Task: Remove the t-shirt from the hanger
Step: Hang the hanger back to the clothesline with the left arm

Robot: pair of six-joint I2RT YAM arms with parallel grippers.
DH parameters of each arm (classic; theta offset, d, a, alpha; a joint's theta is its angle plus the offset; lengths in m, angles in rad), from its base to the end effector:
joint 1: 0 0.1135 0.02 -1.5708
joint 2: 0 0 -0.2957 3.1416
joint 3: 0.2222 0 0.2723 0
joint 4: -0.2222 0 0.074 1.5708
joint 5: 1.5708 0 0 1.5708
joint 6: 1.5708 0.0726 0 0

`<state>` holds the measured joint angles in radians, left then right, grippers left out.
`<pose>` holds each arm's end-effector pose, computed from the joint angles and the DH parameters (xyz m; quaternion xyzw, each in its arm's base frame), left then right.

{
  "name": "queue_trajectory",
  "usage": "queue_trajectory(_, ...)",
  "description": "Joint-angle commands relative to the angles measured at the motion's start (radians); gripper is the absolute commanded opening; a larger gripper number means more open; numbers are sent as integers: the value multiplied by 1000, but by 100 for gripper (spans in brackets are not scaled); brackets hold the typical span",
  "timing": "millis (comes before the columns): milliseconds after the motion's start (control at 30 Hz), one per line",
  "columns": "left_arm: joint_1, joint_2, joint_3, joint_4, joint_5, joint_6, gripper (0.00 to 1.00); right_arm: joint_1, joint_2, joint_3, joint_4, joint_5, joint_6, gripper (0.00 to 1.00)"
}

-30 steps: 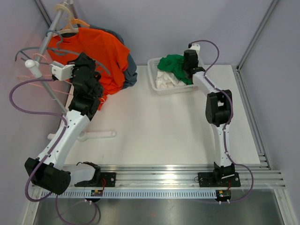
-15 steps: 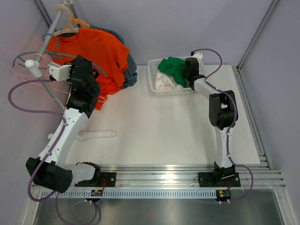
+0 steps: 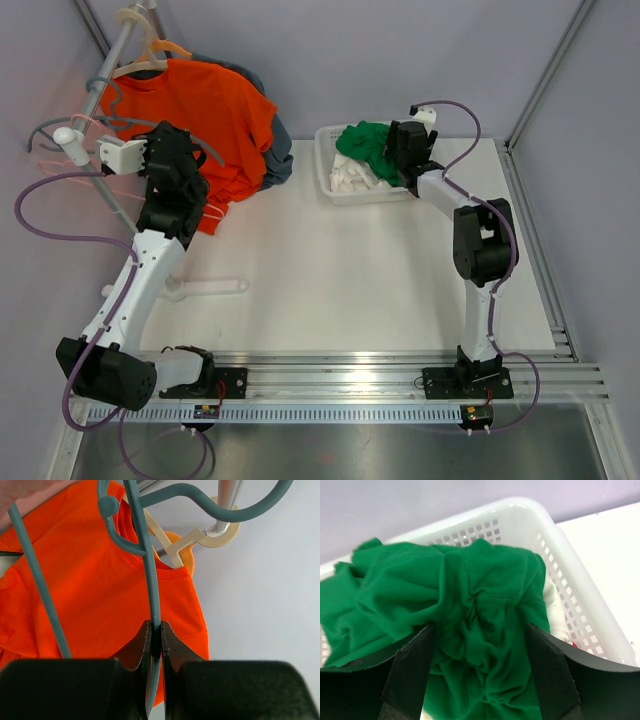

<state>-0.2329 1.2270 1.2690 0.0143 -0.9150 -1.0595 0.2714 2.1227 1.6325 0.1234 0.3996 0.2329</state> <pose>0.3064 -0.0135 0.4697 -0.5415 0.4355 -0.1504 0.7032 0.5559 0.1254 0.2427 0.0968 0.8098 -0.0199 0.5783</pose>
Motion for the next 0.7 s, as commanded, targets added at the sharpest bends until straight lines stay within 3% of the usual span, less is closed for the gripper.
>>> queue_trajectory(0, 7, -24, 6, 36, -7, -14, 0, 14, -98, -22, 90, 33, -10, 79)
queue_trajectory(300, 7, -70, -25, 21, -32, -39, 0, 14, -112, -36, 105, 42, -23, 81)
queue_trajectory(667, 7, -87, -46, 64, -12, 3, 22, 15, -98, -17, 99, 36, -23, 87)
